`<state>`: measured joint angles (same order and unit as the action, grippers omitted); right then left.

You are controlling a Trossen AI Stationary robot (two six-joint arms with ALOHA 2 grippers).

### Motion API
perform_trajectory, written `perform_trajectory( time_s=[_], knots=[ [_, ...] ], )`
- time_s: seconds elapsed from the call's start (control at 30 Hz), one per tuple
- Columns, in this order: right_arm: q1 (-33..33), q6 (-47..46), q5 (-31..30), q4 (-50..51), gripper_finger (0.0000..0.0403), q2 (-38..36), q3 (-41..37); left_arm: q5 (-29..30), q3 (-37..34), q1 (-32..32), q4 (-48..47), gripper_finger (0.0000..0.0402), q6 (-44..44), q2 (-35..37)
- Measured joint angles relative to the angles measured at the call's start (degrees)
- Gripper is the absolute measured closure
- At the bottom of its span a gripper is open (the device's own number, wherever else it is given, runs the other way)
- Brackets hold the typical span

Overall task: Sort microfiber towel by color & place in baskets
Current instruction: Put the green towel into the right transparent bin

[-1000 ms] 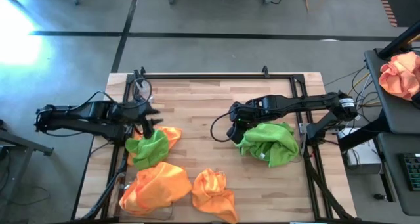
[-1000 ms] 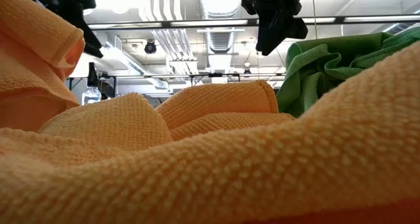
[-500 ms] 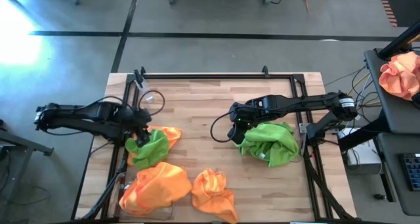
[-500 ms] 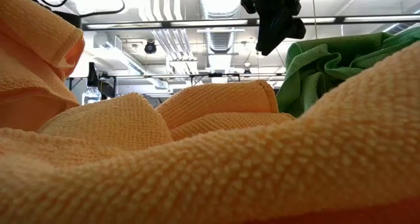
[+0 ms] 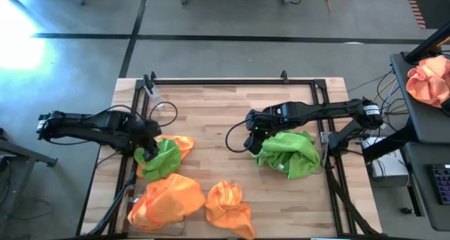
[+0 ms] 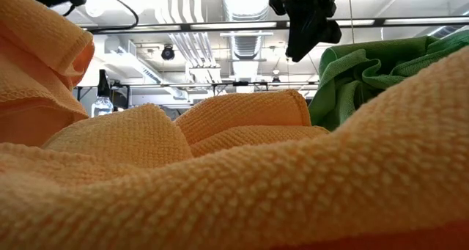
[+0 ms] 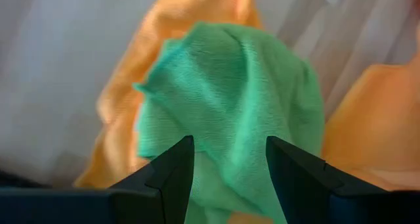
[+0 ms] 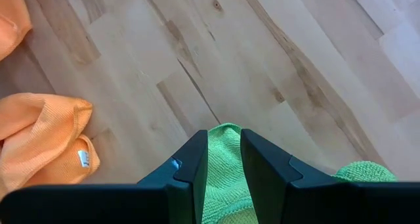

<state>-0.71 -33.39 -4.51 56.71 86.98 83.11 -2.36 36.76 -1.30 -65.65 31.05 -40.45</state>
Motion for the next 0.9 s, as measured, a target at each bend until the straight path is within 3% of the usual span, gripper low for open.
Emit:
perform_trajectory(
  time_s=[0.3, 0.9],
  knots=[
    [0.0, -0.01, 0.01, 0.0, 0.0317, 0.0, 0.0, -3.12, -1.64, 0.02, 3.86, 0.0228, 2.97, -0.44],
    [0.0, -0.02, 0.04, 0.0, 0.0316, 0.0, 0.0, -8.73, -6.39, 0.0, 12.34, 0.0228, 0.72, -6.13]
  ],
)
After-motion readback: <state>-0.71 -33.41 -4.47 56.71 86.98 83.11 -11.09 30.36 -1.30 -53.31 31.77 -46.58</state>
